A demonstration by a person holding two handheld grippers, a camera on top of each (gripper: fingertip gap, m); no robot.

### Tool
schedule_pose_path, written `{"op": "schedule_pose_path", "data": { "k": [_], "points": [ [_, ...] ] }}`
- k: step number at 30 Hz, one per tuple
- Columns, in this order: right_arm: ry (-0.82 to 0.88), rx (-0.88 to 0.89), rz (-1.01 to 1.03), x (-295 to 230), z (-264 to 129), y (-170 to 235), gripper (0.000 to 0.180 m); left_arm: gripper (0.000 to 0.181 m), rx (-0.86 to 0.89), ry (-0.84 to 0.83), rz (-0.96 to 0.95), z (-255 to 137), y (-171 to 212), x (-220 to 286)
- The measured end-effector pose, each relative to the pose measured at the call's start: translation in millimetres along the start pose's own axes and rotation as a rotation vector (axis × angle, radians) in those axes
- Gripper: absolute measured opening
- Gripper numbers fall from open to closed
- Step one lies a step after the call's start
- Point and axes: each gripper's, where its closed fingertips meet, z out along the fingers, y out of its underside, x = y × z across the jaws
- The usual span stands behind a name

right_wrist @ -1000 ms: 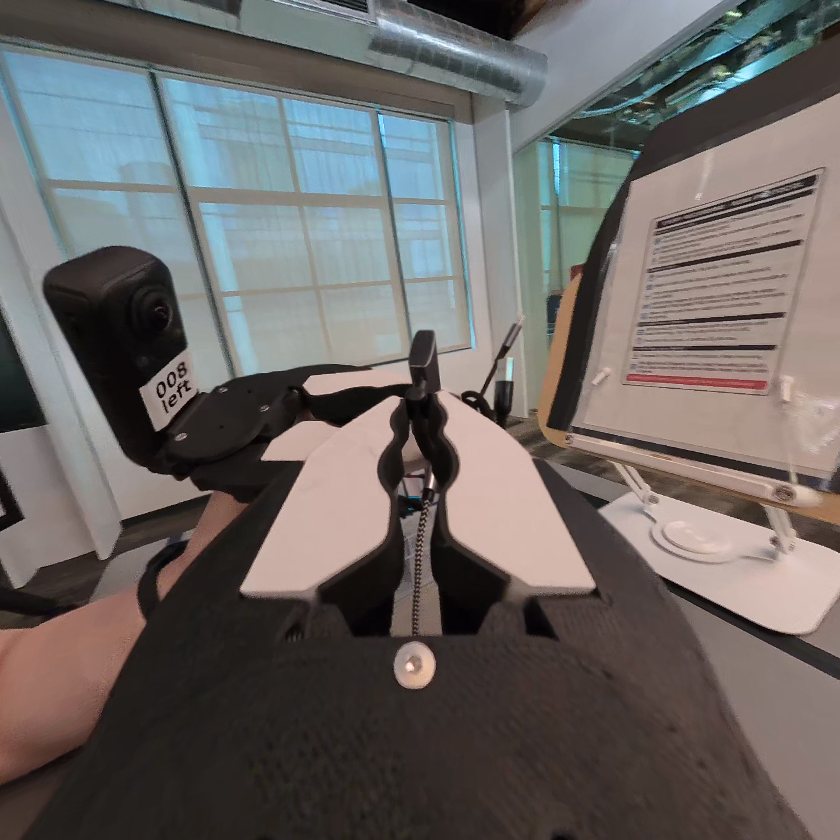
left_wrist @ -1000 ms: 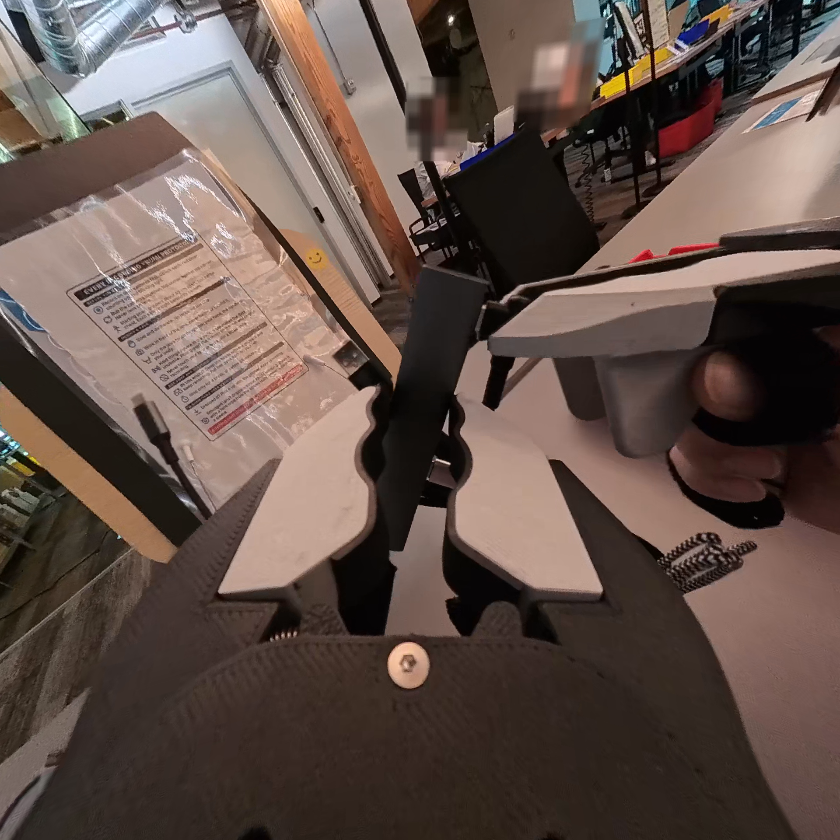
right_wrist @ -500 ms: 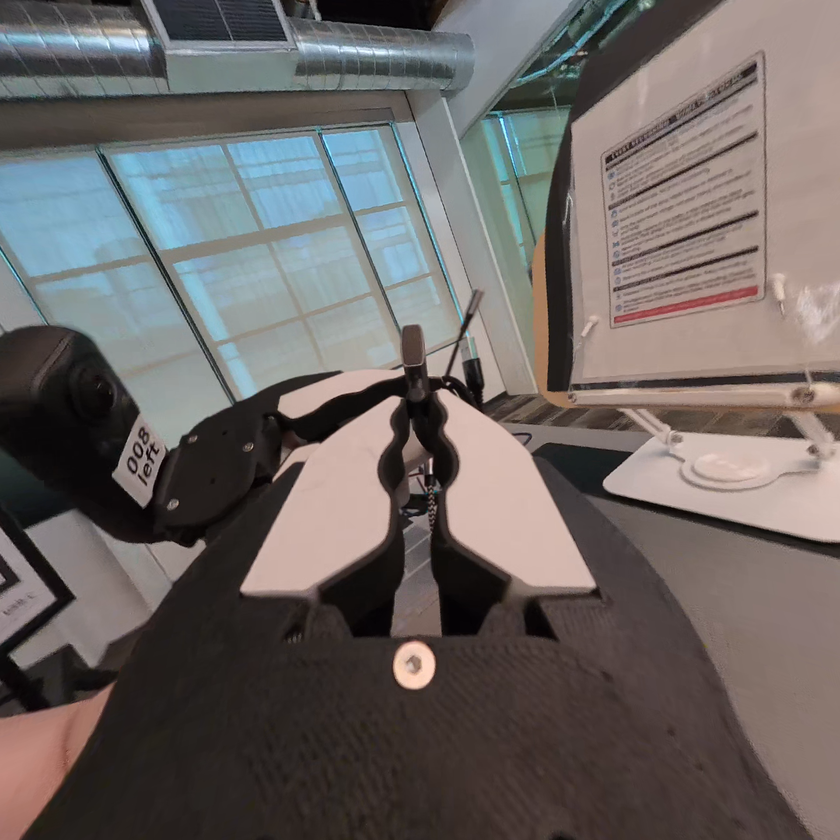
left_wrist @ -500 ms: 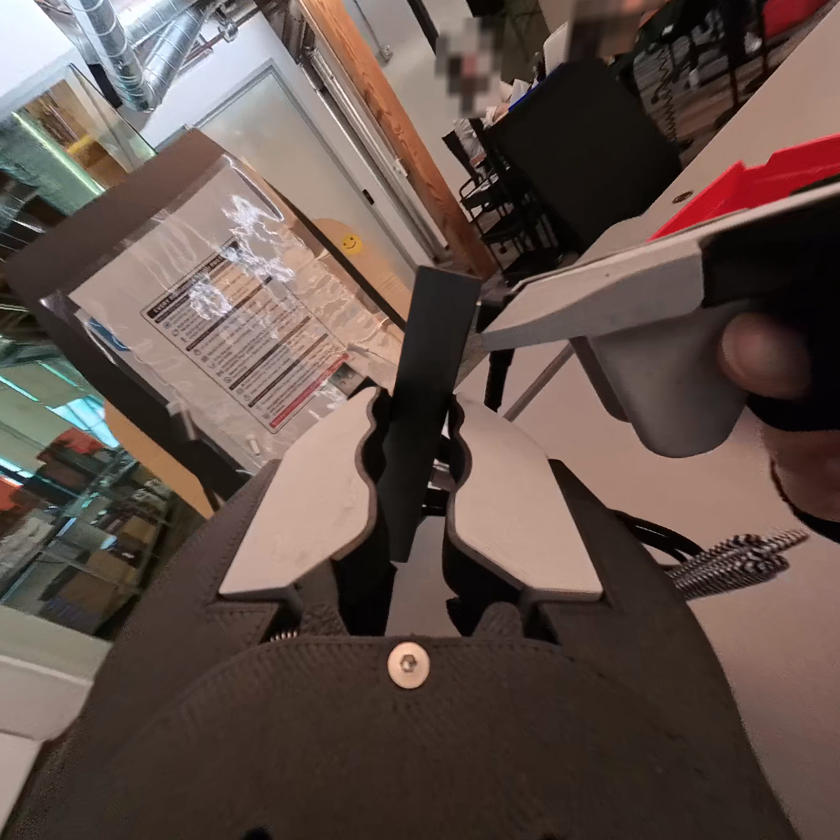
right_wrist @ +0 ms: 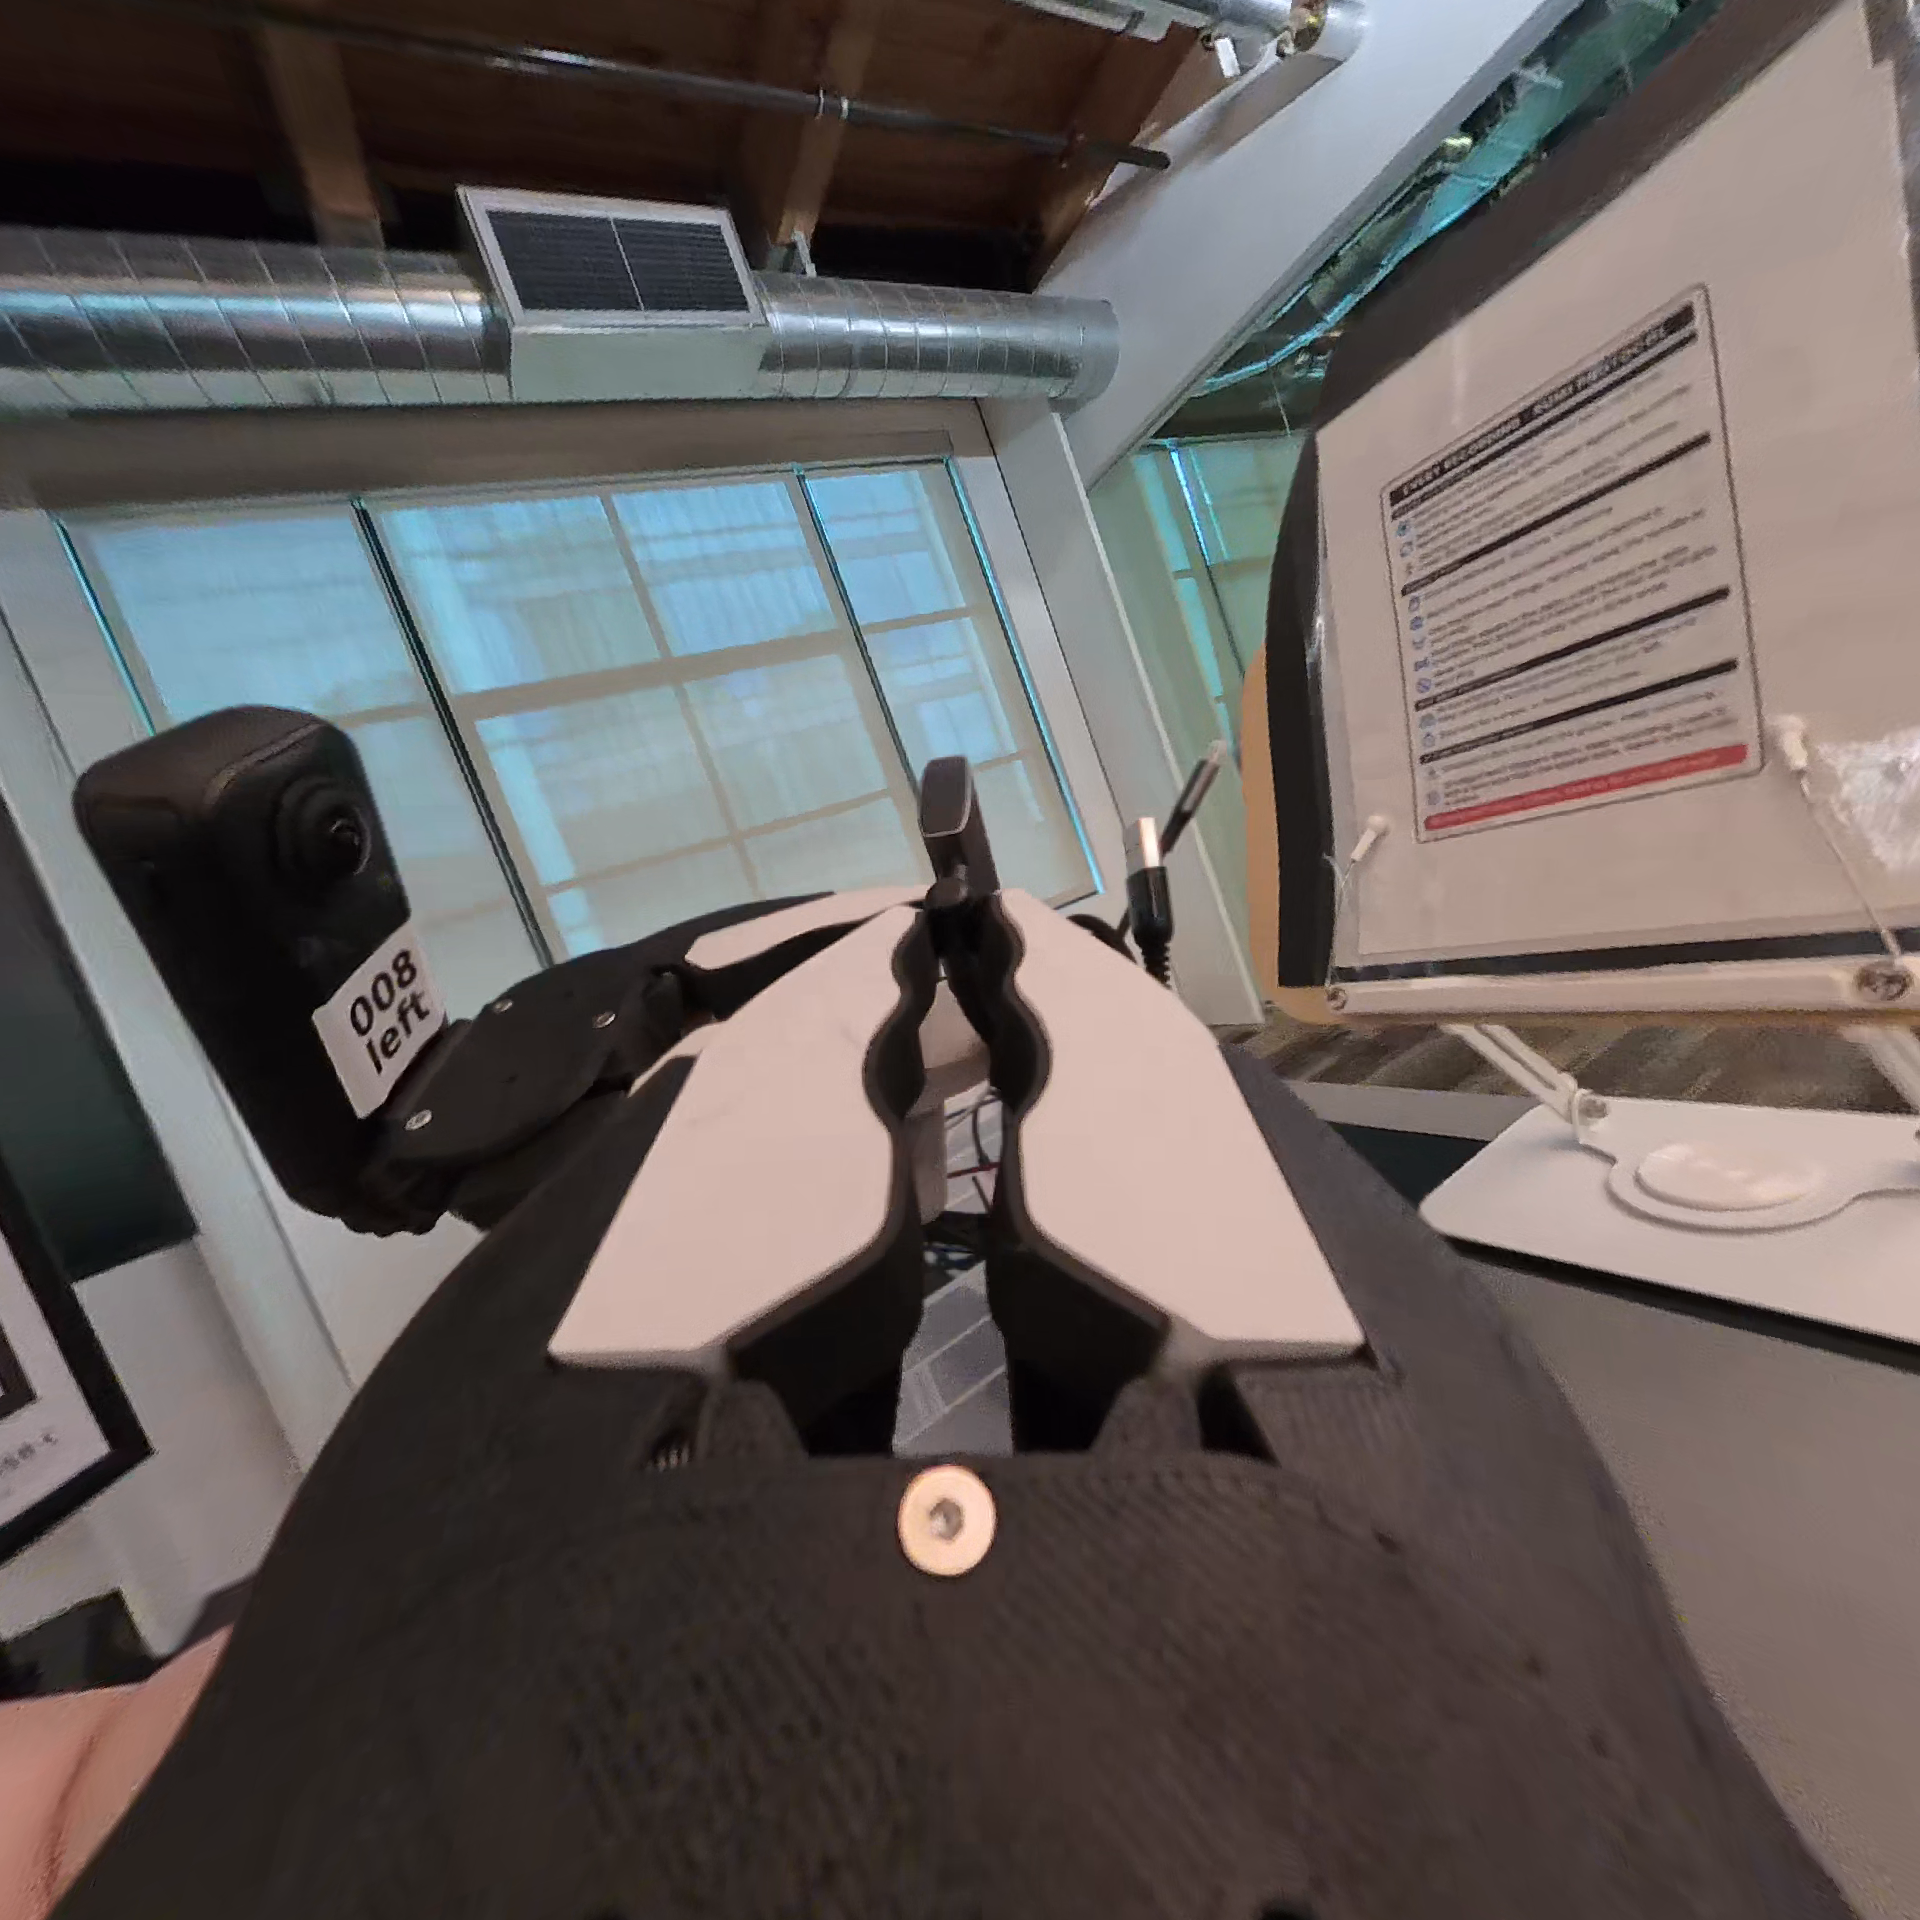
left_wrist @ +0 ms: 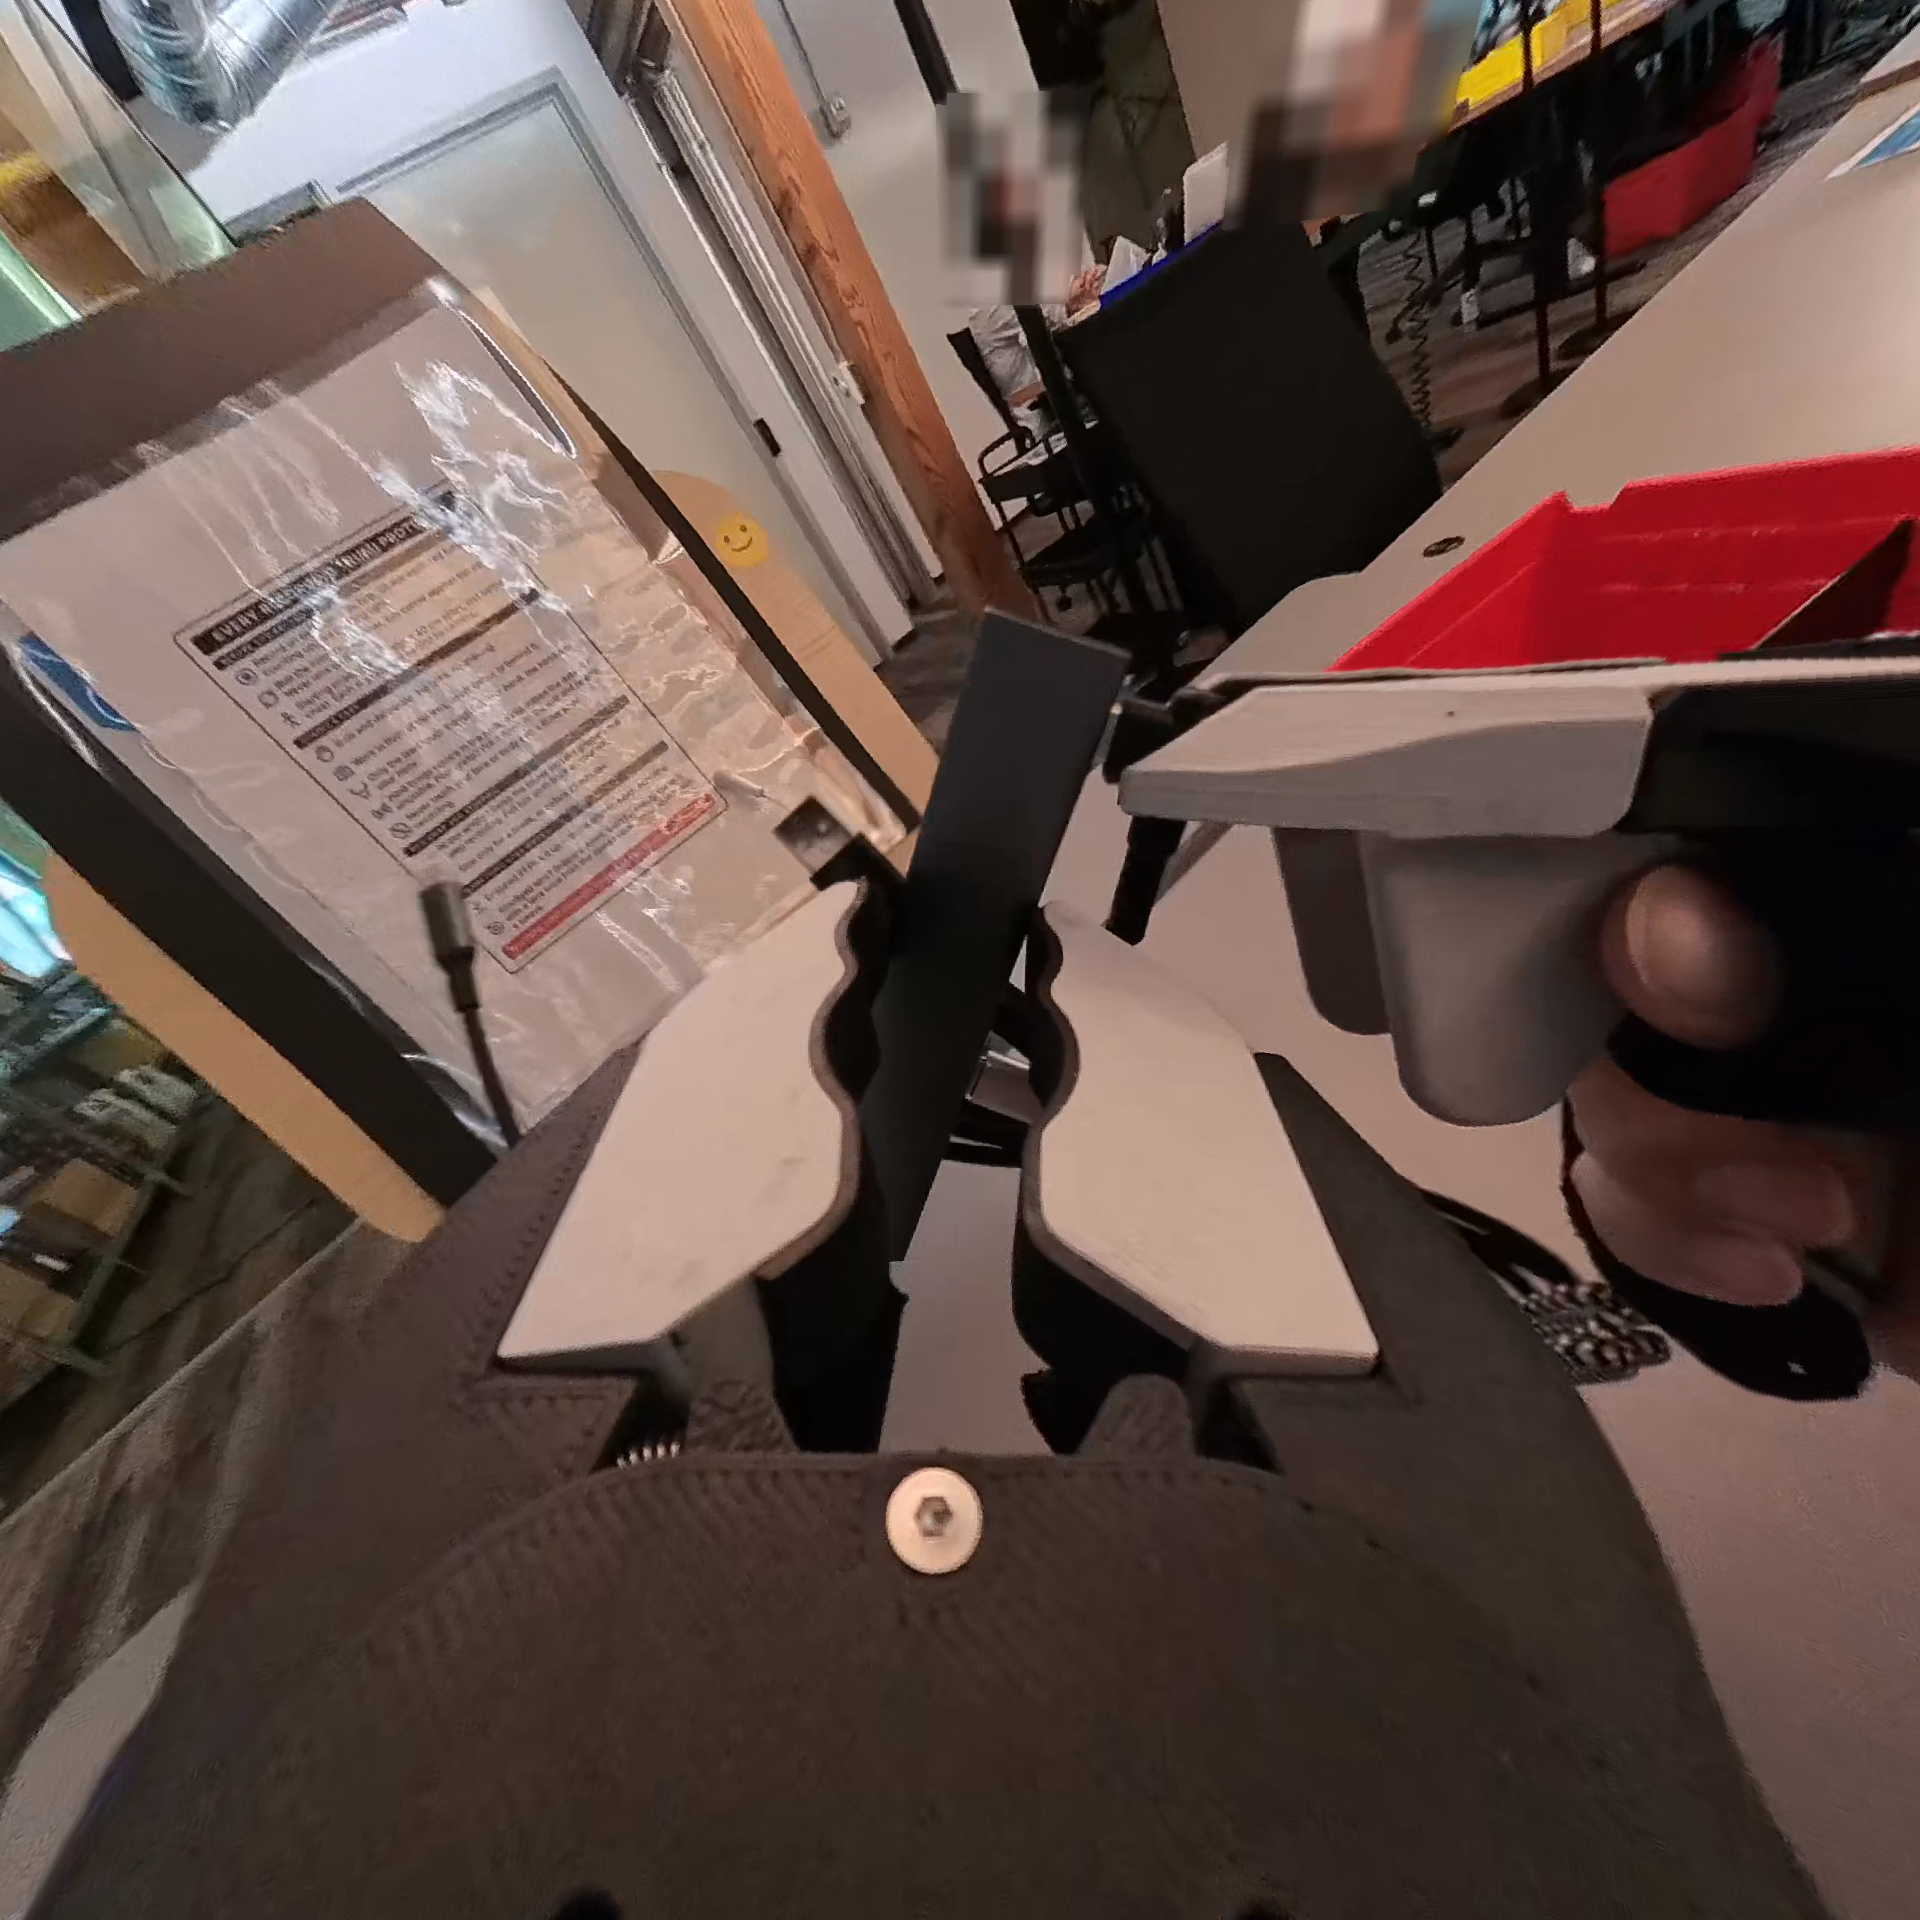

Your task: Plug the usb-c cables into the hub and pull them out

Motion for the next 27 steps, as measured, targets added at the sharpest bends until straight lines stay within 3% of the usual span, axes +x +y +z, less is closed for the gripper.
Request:
{"op": "schedule_pose_path", "data": {
  "k": [6,9,12,14,17,22,27],
  "points": [
    [-0.074,-0.121,0.008,1.1,4.1,4.2,0.008,0.026,0.002,0.026,0.009,-0.6,2.7,-4.4],
    [-0.02,-0.117,0.008,1.0,4.2,1.8,0.009,0.025,-0.002,0.0,-0.021,-0.8,1.8,-7.1],
    [0.134,-0.031,0.022,13.5,-5.8,-1.9,0.008,0.024,0.031,-0.059,-0.227,-9.5,7.7,-48.1],
    [0.096,-0.045,0.029,7.6,-2.9,-3.3,0.008,0.023,0.103,0.032,-0.381,-21.8,0.8,-65.3],
    [0.042,-0.086,-0.035,-4.9,2.0,-11.2,0.008,0.024,0.128,0.066,-0.392,-34.1,-8.6,-72.1],
    [0.003,-0.179,-0.152,-14.8,-4.9,-47.3,0.009,0.024,0.131,0.071,-0.28,-44.5,-17.7,-74.3],
    [-0.043,-0.266,-0.201,-17.7,-28.7,-93.6,0.008,0.024,0.184,0.134,-0.363,-58.2,-28.6,-79.3]
  ]
}}
